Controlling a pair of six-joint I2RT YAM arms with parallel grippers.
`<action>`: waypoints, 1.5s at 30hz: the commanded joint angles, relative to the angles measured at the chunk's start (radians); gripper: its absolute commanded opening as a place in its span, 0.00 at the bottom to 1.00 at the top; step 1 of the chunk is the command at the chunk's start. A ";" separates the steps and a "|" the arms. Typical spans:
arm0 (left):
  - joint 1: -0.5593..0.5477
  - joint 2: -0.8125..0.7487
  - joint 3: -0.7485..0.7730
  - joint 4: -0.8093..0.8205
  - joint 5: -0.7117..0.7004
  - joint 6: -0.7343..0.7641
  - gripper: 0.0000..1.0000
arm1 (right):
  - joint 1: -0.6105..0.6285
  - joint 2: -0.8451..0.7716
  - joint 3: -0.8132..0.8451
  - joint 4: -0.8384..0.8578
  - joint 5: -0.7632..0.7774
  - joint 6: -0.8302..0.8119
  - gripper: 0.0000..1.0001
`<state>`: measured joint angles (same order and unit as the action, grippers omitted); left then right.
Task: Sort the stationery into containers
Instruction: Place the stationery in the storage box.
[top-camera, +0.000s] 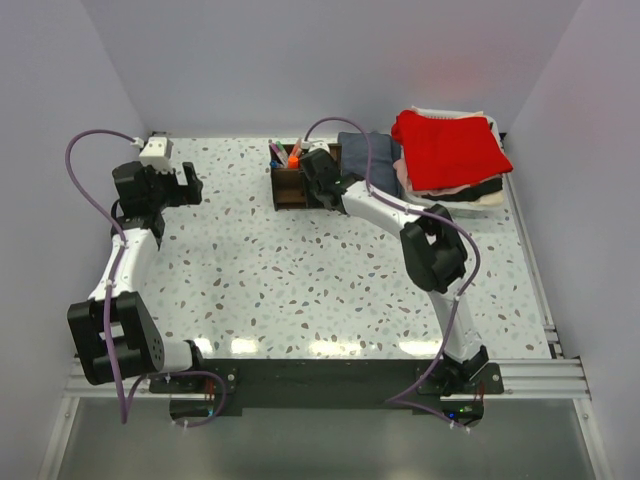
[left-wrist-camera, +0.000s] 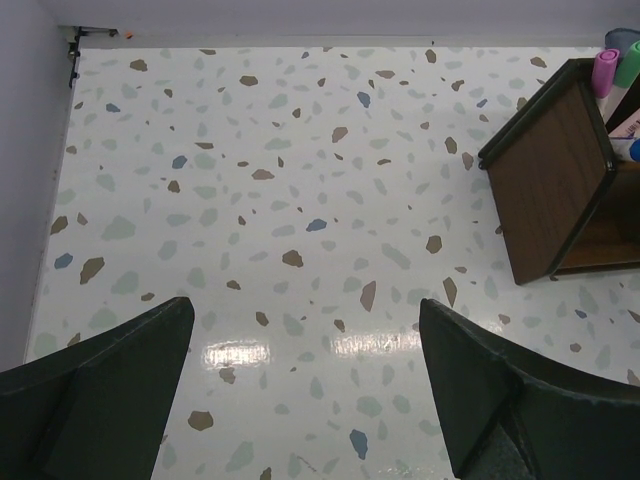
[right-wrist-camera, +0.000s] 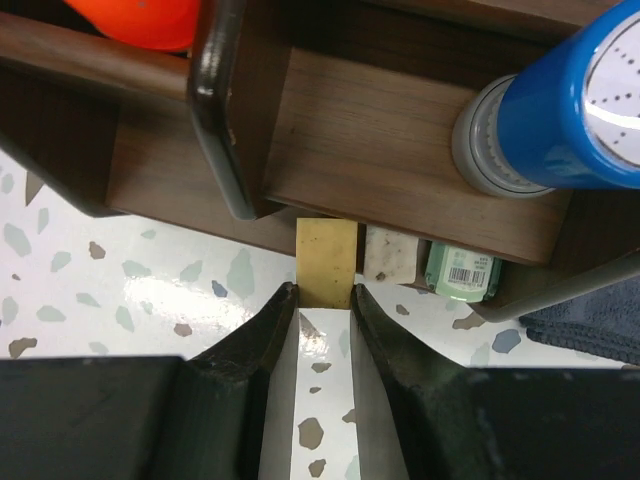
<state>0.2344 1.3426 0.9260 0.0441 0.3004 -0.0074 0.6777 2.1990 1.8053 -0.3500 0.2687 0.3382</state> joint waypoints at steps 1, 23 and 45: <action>0.000 0.001 0.045 0.045 0.011 -0.005 1.00 | -0.010 0.011 0.051 0.028 0.066 0.028 0.00; 0.002 0.012 0.070 0.002 0.020 0.001 1.00 | -0.012 0.107 0.126 0.072 0.136 0.035 0.38; 0.002 -0.102 0.014 0.028 0.054 -0.034 1.00 | 0.002 -0.192 -0.106 -0.037 0.116 0.104 0.41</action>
<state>0.2344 1.3113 0.9459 0.0265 0.3355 -0.0181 0.6739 2.1326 1.7435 -0.3809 0.3580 0.4088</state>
